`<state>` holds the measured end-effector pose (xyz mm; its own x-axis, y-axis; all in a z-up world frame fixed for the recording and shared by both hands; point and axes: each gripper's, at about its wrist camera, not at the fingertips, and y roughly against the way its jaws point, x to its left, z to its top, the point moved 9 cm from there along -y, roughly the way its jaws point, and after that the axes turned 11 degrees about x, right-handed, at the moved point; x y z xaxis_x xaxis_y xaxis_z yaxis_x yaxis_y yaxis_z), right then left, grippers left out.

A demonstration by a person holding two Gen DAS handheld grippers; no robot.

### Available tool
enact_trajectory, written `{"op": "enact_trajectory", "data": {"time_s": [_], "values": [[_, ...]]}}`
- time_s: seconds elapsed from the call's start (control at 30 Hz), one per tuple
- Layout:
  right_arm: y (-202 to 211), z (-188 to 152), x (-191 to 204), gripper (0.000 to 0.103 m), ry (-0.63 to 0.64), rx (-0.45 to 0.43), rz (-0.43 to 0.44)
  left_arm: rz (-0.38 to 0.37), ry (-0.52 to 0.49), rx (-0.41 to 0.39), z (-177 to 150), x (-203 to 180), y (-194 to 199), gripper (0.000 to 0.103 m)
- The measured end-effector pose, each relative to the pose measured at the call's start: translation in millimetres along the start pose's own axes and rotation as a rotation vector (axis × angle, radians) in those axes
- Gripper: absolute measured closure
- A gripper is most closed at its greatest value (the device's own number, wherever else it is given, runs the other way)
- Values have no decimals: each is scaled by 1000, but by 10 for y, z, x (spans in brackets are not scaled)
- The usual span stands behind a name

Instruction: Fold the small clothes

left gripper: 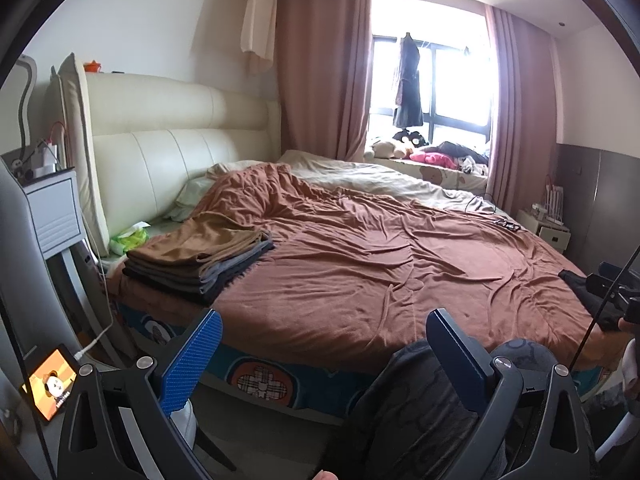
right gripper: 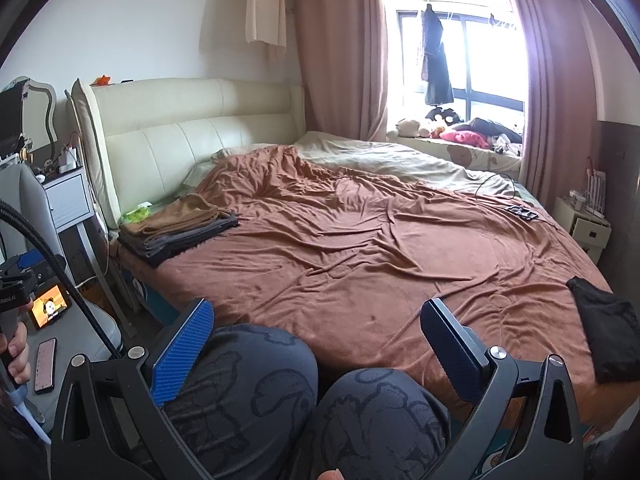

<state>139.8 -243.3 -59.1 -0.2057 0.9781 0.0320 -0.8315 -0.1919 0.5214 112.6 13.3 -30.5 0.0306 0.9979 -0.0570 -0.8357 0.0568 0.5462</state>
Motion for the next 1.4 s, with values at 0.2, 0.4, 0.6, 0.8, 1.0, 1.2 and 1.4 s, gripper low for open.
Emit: {"op": "enact_trajectory", "data": {"time_s": [0.2, 0.4, 0.6, 0.8, 1.0, 1.2, 1.4], "values": [[-133, -37, -48, 0, -31, 46, -12, -7, 3, 3, -38, -34, -80, 0], [-142, 65, -90, 0, -86, 67, 1, 4, 11, 18, -61, -25, -150, 0], [-120, 61, -63, 0, -77, 71, -7, -4, 18, 29, -100, -17, -163, 0], [-129, 35, -72, 0, -84, 84, 0, -5, 25, 31, -116, 14, -146, 0], [-87, 24, -61, 0, -77, 79, -6, -4, 22, 40, -124, 19, -142, 0], [-48, 13, -66, 0, -78, 69, -5, -2, 26, 31, -101, 35, -97, 0], [-24, -27, -70, 0, -90, 66, 9, 10, 20, 16, -82, 42, -22, 0]]}}
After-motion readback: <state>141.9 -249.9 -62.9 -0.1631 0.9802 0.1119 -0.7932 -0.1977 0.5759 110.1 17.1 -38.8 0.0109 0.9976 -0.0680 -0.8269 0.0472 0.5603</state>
